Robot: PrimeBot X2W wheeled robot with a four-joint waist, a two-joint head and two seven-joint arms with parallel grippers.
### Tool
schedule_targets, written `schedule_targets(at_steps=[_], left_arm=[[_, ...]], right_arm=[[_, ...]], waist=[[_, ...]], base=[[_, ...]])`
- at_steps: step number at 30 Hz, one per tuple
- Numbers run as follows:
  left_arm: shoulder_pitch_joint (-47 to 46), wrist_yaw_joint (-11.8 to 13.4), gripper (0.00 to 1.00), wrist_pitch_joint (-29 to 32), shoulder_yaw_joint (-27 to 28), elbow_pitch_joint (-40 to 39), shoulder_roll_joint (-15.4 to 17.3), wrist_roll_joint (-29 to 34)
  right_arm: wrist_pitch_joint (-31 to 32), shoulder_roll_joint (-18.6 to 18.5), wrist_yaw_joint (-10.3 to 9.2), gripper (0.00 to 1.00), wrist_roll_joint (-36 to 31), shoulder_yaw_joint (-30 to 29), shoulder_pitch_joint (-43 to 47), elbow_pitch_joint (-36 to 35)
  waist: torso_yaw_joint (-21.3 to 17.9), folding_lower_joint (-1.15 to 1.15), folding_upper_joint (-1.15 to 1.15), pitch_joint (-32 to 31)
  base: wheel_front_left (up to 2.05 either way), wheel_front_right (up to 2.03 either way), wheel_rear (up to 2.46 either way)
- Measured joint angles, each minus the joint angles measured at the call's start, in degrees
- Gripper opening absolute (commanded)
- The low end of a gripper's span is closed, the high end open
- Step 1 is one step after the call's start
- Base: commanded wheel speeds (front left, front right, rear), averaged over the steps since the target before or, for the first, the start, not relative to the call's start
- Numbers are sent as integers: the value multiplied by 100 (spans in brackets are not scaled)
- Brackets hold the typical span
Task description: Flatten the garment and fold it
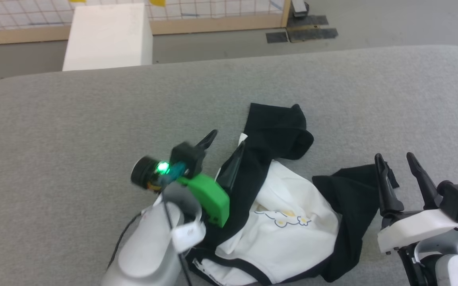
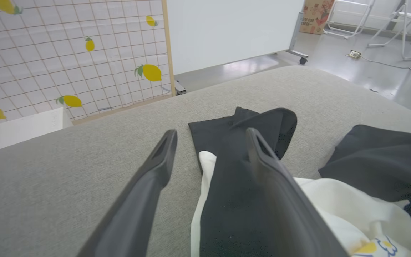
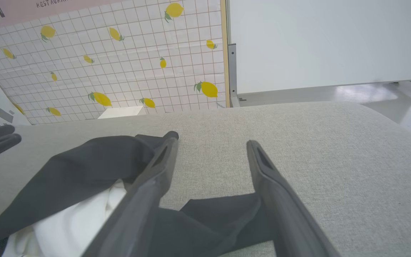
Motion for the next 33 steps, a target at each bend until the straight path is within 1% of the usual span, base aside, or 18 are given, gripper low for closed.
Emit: schedule_targets(at_steps=[2,4,10,12,16,19,22,26,27,28,30,33], left_arm=[[-410,0,100,414,-308,253,46,-242],[-751,-2,100,816,-477,474,71,-432],[-1538,-16,100,2105,-509,1066,100,-927],[-1710,-16,100,2590,-567,1160,88,-1068],[-1934,-16,100,3343,-804,1137,66,-1478],[-2026,-16,100,3708,-1020,977,70,-1769],[-2091,-16,100,3944,-1179,877,100,-1926],[-2212,-16,100,4183,-1316,936,168,-1913],[-2236,-16,79,4210,-1350,965,179,-1893],[-2272,-16,0,4234,-1396,993,192,-1860],[-2318,-16,0,4225,-1429,1017,207,-1819],[-2368,-16,0,3882,-1381,944,208,-1788]], right_arm=[[-41,1,0,100,22,36,-9,53],[-77,1,0,100,69,85,-27,94],[-134,7,0,100,175,216,-180,193],[-148,7,0,100,190,235,-204,225],[-211,5,0,100,199,241,-244,274],[-234,5,0,100,208,241,-247,318],[-237,7,0,100,240,242,-250,350],[-241,7,0,100,241,270,-272,359],[-241,7,0,100,241,282,-287,360],[-243,7,0,100,241,297,-309,363],[-282,7,0,100,243,314,-364,370],[-286,7,0,100,247,314,-372,405]], waist=[[-96,0,0,84],[-178,0,0,164],[-434,0,0,383],[-515,0,0,450],[-632,0,0,555],[-684,0,0,610],[-707,0,0,640],[-715,0,0,671],[-719,0,0,676],[-724,0,0,681],[-735,0,0,685],[-725,0,0,662]], base=[[0,0,0],[0,0,0],[0,0,0],[0,0,0],[0,0,0],[0,0,0],[0,0,0],[0,0,0],[0,0,0],[0,0,0],[0,0,0],[0,0,0]])
